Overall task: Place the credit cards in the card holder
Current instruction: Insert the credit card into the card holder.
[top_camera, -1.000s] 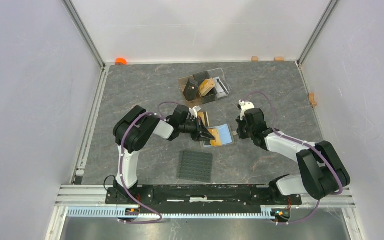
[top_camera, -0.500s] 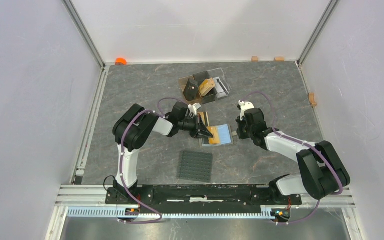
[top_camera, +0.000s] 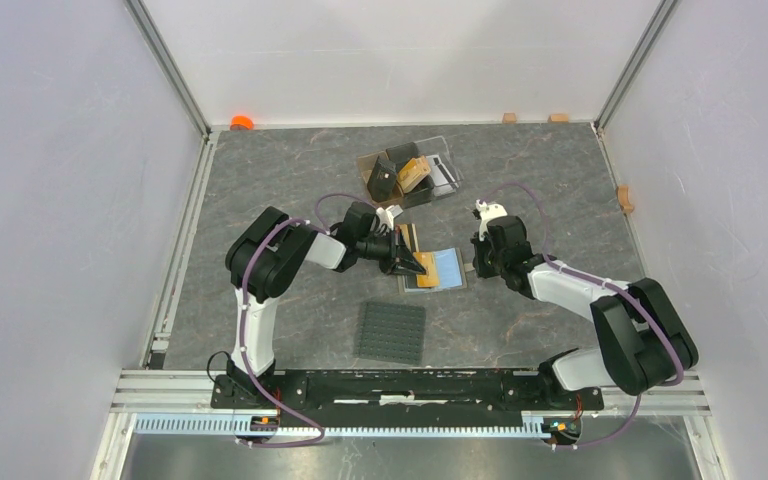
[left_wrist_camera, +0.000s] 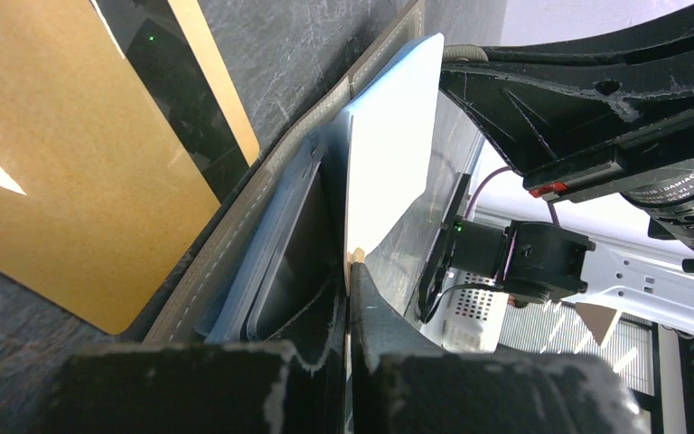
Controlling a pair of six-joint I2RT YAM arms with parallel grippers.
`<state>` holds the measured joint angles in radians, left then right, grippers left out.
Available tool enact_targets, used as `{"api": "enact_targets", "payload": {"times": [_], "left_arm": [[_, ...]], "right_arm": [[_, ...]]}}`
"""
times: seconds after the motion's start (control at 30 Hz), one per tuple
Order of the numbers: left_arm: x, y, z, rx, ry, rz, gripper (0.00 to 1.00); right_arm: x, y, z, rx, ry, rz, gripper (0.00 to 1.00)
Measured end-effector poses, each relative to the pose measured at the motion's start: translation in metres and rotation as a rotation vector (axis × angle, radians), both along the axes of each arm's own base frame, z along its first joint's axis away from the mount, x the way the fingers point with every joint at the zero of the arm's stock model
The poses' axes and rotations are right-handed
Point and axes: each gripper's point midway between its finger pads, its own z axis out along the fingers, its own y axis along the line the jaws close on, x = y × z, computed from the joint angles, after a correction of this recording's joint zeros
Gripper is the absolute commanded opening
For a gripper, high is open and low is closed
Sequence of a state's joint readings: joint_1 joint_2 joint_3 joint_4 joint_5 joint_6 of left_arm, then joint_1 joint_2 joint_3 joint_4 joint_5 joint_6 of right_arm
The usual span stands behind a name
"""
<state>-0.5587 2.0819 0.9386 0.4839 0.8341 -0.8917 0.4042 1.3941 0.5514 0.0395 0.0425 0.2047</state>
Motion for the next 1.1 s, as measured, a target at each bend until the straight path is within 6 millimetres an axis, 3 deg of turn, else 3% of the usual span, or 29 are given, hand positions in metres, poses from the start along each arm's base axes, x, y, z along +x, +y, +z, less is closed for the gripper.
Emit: {"api": "enact_targets", "payload": {"times": [0.53,1.1], "left_arm": [[-0.014,-0.006,-0.002,-0.006,0.017,-0.025,0.02],[-0.009,-0.012,-0.002,-0.011,0.031,-0.031,0.02]], "right_arm": [[-0.001,0.002,0.000,0.002,0.001,0.003,0.00],[-0.001,0.001,0.000,-0.002,0.002,-0.002,0.00]]}}
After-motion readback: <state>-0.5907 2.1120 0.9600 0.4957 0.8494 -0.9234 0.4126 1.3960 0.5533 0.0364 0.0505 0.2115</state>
